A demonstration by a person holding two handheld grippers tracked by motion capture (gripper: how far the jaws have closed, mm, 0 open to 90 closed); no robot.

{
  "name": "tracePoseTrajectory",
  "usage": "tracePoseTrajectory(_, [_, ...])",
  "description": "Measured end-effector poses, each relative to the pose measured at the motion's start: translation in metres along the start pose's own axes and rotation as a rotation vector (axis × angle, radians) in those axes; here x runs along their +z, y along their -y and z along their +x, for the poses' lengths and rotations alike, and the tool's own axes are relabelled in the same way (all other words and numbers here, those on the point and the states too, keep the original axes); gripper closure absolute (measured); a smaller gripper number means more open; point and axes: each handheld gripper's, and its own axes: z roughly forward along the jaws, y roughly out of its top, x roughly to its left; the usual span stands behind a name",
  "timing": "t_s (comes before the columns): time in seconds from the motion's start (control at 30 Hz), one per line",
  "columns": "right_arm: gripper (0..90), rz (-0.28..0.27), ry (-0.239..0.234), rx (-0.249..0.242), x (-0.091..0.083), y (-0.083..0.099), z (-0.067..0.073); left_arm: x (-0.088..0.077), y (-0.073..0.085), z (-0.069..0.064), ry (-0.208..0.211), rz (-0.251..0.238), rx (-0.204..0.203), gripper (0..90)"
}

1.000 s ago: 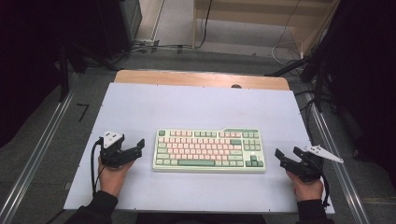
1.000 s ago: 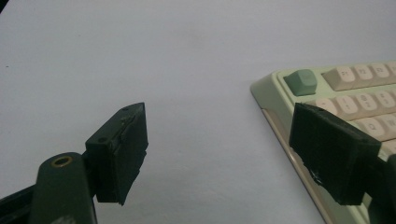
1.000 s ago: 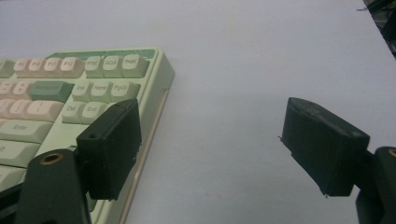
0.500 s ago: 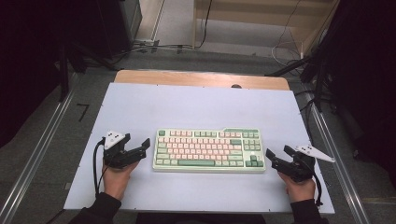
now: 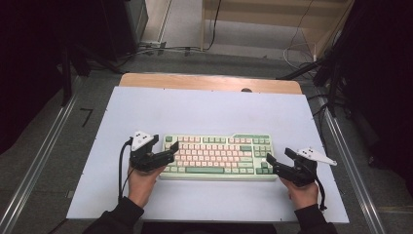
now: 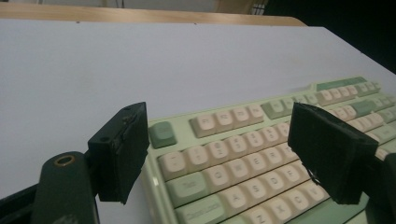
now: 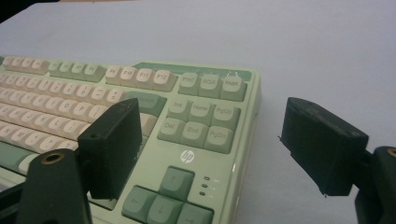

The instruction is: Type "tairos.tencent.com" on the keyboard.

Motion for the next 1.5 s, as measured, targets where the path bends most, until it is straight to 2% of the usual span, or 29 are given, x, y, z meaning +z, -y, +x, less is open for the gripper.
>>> tracePoseTrajectory(0.13, [18.5, 0.007, -0.008, -0.015, 0.005, 0.000, 0.006, 0.010, 0.000, -0.016, 0.024, 0.017, 0.041, 23.2])
tracePoseTrajectory(0.27, [18.5, 0.008, -0.014, -0.028, 0.009, -0.001, 0.011, 0.018, -0.001, -0.025, 0.049, 0.036, 0.062, 24.8])
tracePoseTrajectory(0.4, [18.5, 0.018, -0.019, -0.039, 0.012, -0.001, 0.016, 0.023, -0.001, -0.030, 0.048, 0.040, 0.098, 25.9])
tracePoseTrajectory(0.5, [18.5, 0.022, -0.023, -0.047, 0.014, -0.001, 0.019, 0.024, 0.000, -0.030, 0.049, 0.037, 0.108, 27.3])
tracePoseTrajectory(0.63, [18.5, 0.025, -0.029, -0.054, 0.017, -0.001, 0.020, 0.029, 0.001, -0.029, 0.098, 0.050, 0.099, 33.6])
tracePoseTrajectory(0.83, [18.7, 0.032, -0.029, -0.062, 0.018, 0.000, 0.022, 0.033, 0.004, -0.035, 0.141, 0.032, 0.145, 59.8])
tracePoseTrajectory(0.87, [18.7, 0.031, -0.029, -0.062, 0.018, 0.000, 0.022, 0.036, 0.004, -0.036, 0.159, 0.042, 0.147, 64.1])
tracePoseTrajectory(1.0, [18.8, 0.037, -0.026, -0.061, 0.018, 0.001, 0.022, 0.040, 0.003, -0.037, 0.165, 0.067, 0.150, 82.2])
tracePoseTrajectory(1.1, [18.9, 0.038, -0.025, -0.061, 0.018, 0.001, 0.022, 0.048, 0.002, -0.039, 0.170, 0.102, 0.157, 89.5])
tracePoseTrajectory(1.5, [19.2, 0.045, -0.025, -0.064, 0.019, 0.003, 0.022, 0.059, 0.006, -0.046, 0.177, 0.166, 0.182, 90.0])
